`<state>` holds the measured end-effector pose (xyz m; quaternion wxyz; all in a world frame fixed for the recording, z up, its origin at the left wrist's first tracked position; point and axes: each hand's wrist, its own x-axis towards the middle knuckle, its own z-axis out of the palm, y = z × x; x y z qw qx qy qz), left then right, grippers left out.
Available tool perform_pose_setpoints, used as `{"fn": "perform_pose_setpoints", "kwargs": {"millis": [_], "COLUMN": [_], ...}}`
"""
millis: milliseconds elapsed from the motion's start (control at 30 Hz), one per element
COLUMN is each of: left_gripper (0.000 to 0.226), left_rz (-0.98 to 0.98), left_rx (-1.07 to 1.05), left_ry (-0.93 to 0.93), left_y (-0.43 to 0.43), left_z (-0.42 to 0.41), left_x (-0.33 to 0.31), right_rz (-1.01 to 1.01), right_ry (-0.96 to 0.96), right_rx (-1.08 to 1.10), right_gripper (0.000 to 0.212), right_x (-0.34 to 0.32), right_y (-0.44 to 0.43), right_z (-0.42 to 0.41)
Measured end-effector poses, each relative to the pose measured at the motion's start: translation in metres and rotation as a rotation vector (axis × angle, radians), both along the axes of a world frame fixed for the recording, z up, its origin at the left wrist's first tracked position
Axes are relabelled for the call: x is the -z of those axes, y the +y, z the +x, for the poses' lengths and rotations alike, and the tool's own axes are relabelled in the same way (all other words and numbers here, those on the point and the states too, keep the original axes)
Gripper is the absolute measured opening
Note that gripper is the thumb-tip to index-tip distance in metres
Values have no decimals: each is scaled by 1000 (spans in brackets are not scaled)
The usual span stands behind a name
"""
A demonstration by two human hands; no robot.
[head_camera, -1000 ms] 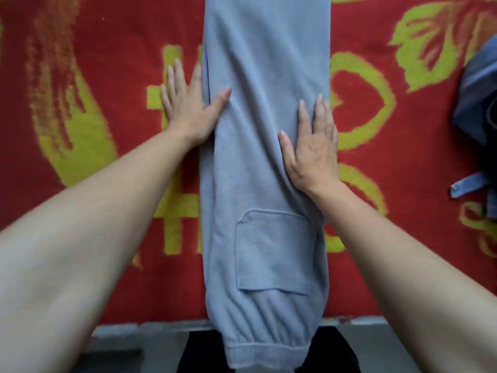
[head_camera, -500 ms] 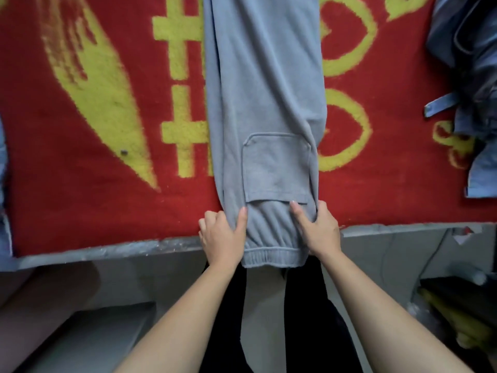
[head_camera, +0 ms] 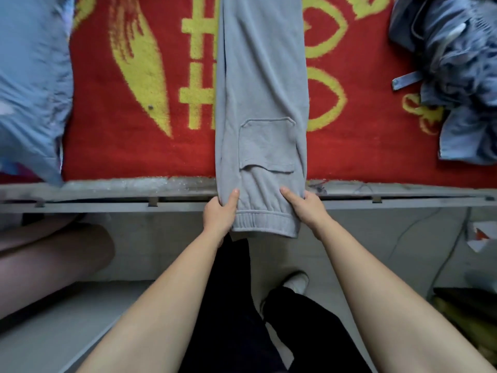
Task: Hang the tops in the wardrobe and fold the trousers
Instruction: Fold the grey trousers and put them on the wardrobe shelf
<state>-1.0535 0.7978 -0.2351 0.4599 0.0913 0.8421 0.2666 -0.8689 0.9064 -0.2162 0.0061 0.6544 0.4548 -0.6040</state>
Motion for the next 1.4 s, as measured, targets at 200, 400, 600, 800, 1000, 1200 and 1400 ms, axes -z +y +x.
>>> {"fn": "perform_pose_setpoints", "kwargs": {"millis": [200,400,600,800,1000,1200,1400], "left_gripper": [50,51,38,33,68,80,108], "left_rz": [-53,-91,148,271,213,93,181], "left_rx": [-53,-131,-146,-357,-135,529,1105], "left_ry": [-20,-109,-283,-548,-458,48,414], "left_y": [-56,-60,6,94,155,152,132], "left_z": [49,68,25,-28,-62,-62,-52], "left_x": [-51,-73,-91,-91,-36,-2,-2], "right_rz": [-101,-199,-116,-144,-35,233,682], "right_ry": [27,5,268,265,36,-459,-430], "right_rx": [3,49,239,295,113,-186,-544], "right_gripper": [58,71,32,29,8,61,56], "right_x": [-43,-52,-68,-64,-23,16,17], "right_y": [-48,-48,16,99,149,148,130], "right_z": [50,73,41,-7,-46,-56,-53]}}
